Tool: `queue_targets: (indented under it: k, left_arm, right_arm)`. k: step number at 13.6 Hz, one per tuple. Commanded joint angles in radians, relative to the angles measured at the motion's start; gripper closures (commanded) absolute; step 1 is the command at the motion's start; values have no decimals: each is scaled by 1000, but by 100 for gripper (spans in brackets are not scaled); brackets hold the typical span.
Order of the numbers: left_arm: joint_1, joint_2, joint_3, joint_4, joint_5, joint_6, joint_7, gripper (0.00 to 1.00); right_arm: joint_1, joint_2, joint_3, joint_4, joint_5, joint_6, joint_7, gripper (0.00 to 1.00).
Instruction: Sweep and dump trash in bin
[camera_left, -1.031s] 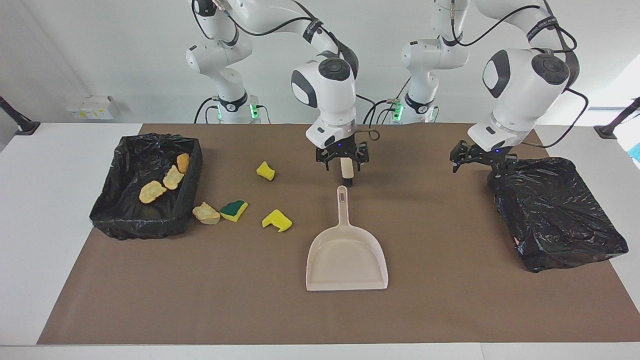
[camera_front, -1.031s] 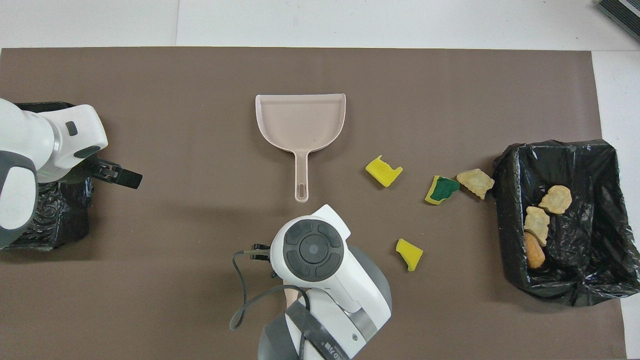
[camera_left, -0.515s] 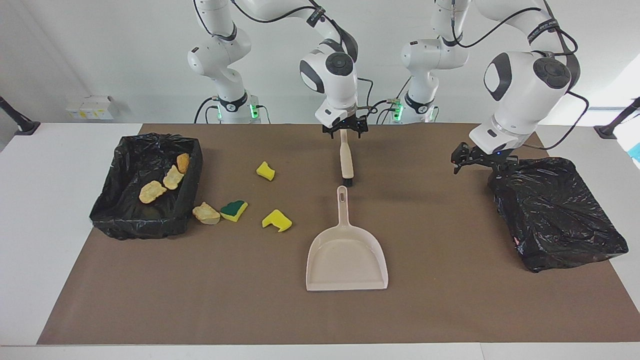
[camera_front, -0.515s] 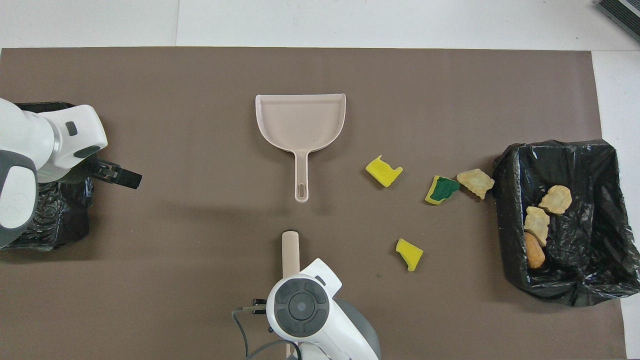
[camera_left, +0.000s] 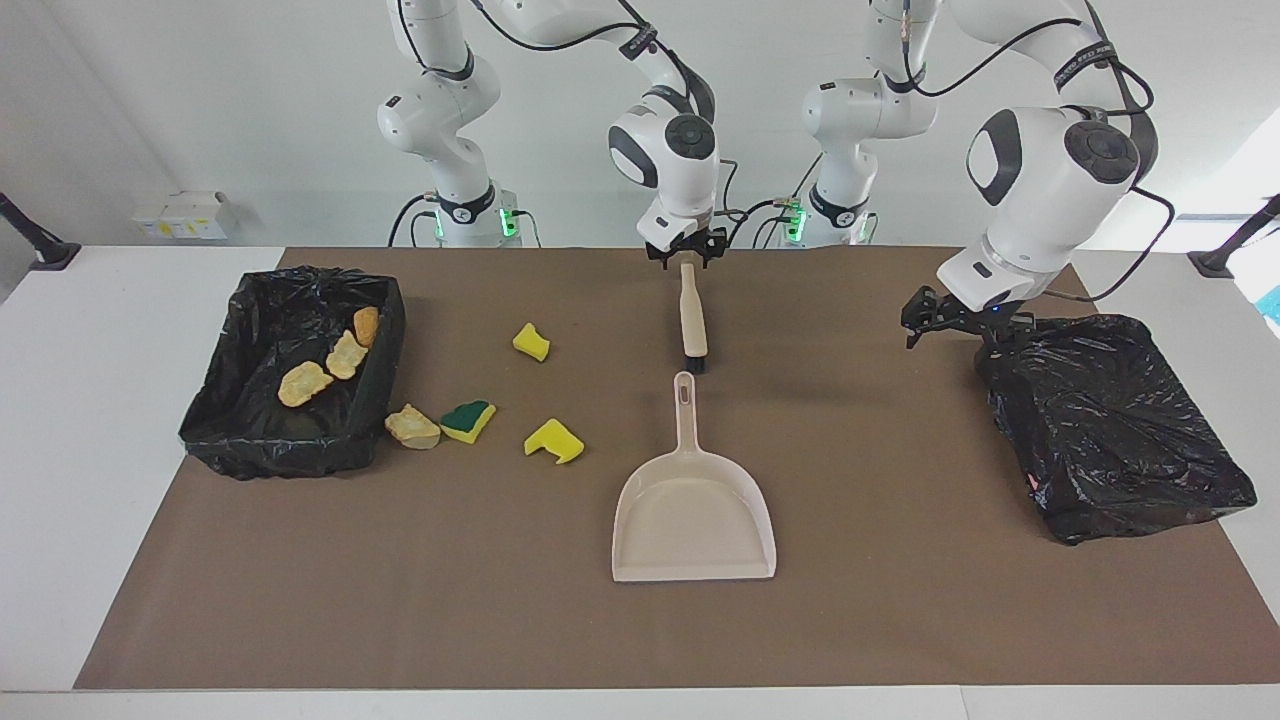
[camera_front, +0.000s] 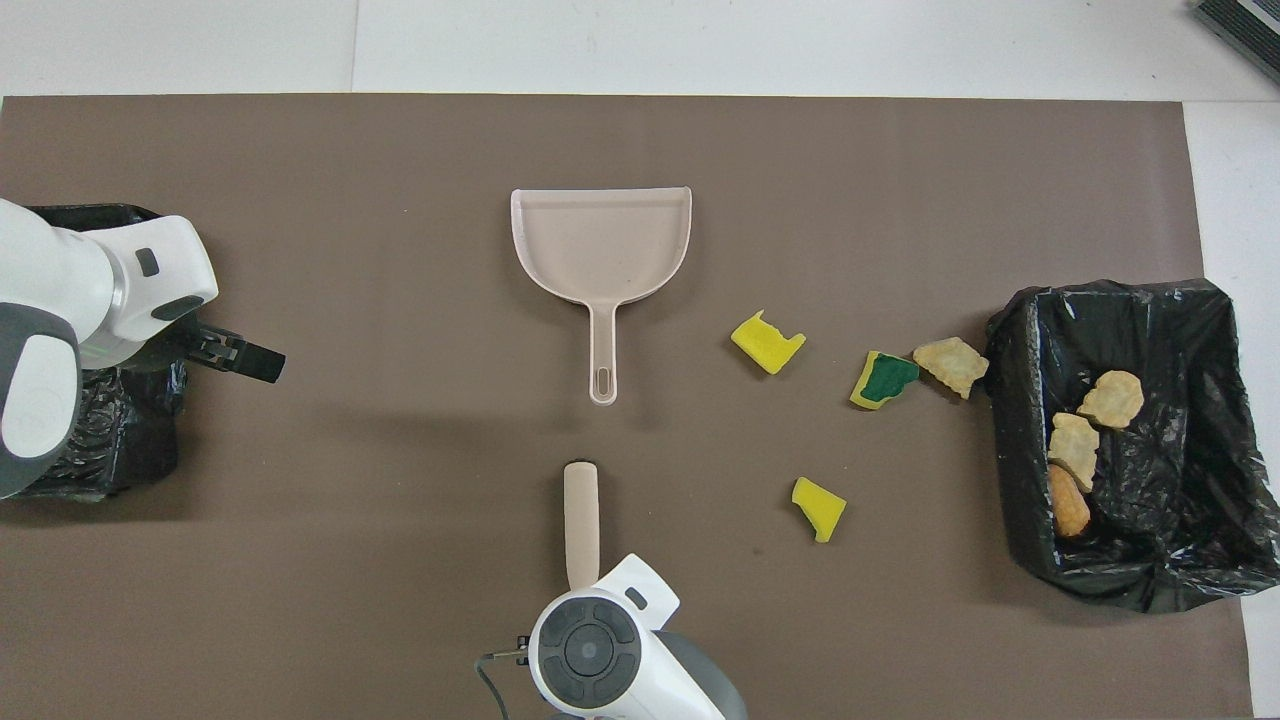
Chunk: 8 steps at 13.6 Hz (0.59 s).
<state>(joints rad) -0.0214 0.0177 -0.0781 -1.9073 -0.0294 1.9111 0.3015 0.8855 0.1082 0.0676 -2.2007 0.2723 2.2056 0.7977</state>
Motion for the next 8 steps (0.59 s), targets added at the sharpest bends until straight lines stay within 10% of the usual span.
queue_targets:
  k: [1, 2, 8]
  left_arm:
    - [0, -8, 3, -16, 0, 17, -10, 0]
    - [-2, -7, 3, -16, 0, 17, -10, 0]
    - [-20, 1, 0, -12, 0, 42, -19, 0]
  right_arm:
    - [-3, -18, 0, -19, 25, 20, 1, 65]
    - [-3, -19, 0, -19, 25, 20, -3, 97]
    - [-26, -34, -8, 90, 21, -108, -17, 100]
